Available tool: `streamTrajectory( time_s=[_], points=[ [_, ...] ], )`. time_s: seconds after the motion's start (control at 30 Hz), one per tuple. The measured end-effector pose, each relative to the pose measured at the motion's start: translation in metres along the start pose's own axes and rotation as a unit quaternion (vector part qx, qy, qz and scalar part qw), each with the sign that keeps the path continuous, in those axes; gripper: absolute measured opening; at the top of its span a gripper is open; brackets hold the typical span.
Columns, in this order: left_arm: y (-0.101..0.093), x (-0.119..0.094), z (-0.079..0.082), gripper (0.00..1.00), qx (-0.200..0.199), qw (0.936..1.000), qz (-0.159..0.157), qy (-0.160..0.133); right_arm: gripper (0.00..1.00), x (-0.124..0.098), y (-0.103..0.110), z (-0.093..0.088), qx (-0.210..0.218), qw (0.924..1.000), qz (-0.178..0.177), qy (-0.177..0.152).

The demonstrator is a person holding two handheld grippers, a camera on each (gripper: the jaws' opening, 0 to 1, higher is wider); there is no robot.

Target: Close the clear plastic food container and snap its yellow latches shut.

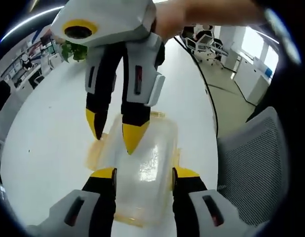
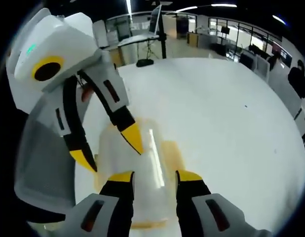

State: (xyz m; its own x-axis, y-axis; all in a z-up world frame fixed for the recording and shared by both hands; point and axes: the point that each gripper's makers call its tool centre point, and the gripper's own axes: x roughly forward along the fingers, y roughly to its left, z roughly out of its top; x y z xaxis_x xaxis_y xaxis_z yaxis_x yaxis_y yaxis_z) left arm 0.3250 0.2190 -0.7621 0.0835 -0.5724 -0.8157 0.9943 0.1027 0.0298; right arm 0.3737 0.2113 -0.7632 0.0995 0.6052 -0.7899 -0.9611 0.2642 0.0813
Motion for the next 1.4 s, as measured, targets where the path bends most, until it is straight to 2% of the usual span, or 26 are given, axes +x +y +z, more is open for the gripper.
streamTrajectory(
  time_s=[0.1,0.17,0.27,0.37,0.57,0.63,0.9,1.03,1.13,1.27,1.4],
  points=[
    [-0.001,0.0,0.0,0.45,0.0,1.0,0.0,0.002,0.33,0.001,-0.001,0.0,-0.002,0.9999,0.009,0.005],
    [-0.004,-0.001,-0.001,0.45,0.005,1.0,-0.005,0.005,0.33,0.002,0.001,0.0,0.0,0.9995,0.028,0.014],
    [-0.014,0.001,-0.001,0.56,0.019,0.9994,-0.027,0.008,0.35,0.004,-0.001,0.0,-0.007,0.9988,0.041,0.027],
    [-0.011,0.002,-0.003,0.56,0.045,0.9987,-0.013,0.019,0.33,0.006,0.002,0.0,0.002,0.9973,0.063,0.036],
    [-0.013,0.005,-0.003,0.57,0.052,0.9983,-0.001,0.025,0.37,0.013,0.004,0.0,0.014,0.9959,0.077,0.046],
    [-0.012,0.005,-0.005,0.56,0.078,0.9963,0.007,0.034,0.37,0.014,0.004,0.0,0.02,0.9955,0.081,0.047],
    [-0.012,0.01,-0.009,0.56,0.126,0.9901,0.036,0.049,0.39,0.015,0.002,-0.004,0.053,0.9926,0.097,0.049],
    [-0.012,0.013,-0.007,0.61,0.119,0.991,0.043,0.045,0.41,0.016,0.005,-0.004,0.06,0.9911,0.106,0.054],
    [-0.01,0.014,-0.007,0.6,0.128,0.9891,0.055,0.049,0.41,0.016,0.005,-0.004,0.058,0.9909,0.108,0.056],
    [-0.006,0.012,-0.004,0.57,0.097,0.9931,0.056,0.035,0.41,0.017,0.004,-0.004,0.06,0.9904,0.112,0.054],
    [-0.006,0.014,-0.005,0.57,0.104,0.9925,0.057,0.031,0.4,0.018,0.006,-0.005,0.065,0.9893,0.118,0.056]
  ],
)
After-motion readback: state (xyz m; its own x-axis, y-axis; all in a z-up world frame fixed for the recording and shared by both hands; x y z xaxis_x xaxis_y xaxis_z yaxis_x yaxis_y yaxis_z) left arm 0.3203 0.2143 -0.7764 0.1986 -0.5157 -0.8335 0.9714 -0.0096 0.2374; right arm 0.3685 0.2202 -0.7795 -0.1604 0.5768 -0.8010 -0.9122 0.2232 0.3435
